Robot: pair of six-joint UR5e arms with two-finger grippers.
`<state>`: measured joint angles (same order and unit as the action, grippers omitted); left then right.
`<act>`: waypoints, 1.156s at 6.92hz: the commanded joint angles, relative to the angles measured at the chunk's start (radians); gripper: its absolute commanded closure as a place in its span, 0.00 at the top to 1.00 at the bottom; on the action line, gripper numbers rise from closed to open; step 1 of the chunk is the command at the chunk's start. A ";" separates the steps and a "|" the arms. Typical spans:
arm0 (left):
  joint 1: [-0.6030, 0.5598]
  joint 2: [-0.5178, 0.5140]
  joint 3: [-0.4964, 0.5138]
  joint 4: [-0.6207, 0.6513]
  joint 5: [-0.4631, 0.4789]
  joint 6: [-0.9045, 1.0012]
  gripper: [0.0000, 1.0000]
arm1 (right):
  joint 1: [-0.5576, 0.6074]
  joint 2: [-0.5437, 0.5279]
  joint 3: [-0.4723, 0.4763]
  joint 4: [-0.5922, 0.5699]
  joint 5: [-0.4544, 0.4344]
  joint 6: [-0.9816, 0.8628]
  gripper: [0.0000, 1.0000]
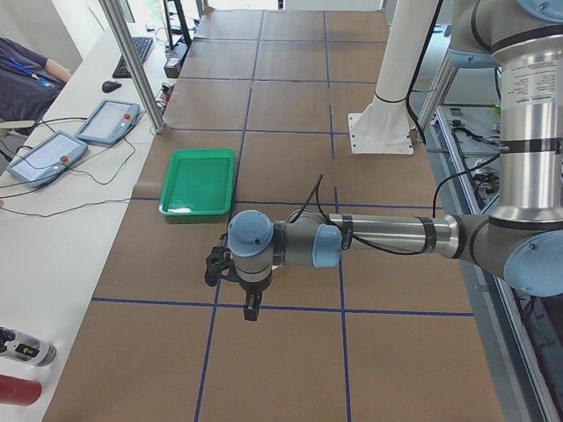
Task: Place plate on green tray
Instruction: 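Move the left gripper toward the white plate's outer rim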
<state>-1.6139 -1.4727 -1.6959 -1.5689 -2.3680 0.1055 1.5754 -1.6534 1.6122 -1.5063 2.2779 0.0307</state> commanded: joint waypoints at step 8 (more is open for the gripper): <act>0.182 -0.037 0.169 -0.478 0.007 -0.278 1.00 | 0.000 0.000 0.000 0.000 0.000 0.000 1.00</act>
<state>-1.5051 -1.5094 -1.5964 -1.8971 -2.3621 -0.0532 1.5754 -1.6536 1.6118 -1.5059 2.2780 0.0307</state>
